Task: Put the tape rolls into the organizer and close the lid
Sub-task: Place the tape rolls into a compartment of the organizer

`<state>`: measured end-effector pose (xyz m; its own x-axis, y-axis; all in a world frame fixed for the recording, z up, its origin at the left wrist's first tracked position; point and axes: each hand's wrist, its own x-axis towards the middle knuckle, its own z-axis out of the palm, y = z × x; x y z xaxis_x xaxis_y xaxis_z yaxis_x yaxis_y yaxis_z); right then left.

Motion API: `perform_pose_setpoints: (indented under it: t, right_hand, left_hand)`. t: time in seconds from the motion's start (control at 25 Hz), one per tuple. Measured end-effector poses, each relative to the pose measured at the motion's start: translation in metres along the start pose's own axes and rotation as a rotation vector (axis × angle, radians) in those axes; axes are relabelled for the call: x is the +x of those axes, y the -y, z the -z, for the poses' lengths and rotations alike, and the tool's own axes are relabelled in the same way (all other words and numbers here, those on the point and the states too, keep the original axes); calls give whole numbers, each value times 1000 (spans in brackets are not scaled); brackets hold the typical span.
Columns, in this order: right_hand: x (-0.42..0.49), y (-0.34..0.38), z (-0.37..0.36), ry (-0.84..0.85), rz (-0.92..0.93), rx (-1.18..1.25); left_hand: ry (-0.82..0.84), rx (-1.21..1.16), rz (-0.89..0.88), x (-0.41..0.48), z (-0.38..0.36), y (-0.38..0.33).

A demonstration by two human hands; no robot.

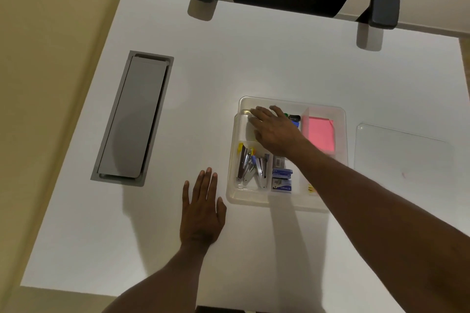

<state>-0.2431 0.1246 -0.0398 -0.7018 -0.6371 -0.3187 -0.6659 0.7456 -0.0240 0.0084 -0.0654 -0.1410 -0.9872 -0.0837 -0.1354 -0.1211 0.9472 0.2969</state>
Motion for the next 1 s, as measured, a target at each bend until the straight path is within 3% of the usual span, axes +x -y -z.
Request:
perform_pose_setpoints:
  t: [0.36, 0.68, 1.0]
  right_hand:
    - [-42, 3, -7, -68, -36, 100]
    - [-11, 13, -9, -68, 1, 56]
    - [-77, 57, -22, -229, -249, 141]
  left_hand:
    - [-9, 1, 5, -1, -1, -2]
    - [19, -17, 6, 0, 1, -2]
    - [49, -44, -5, -1, 8, -2]
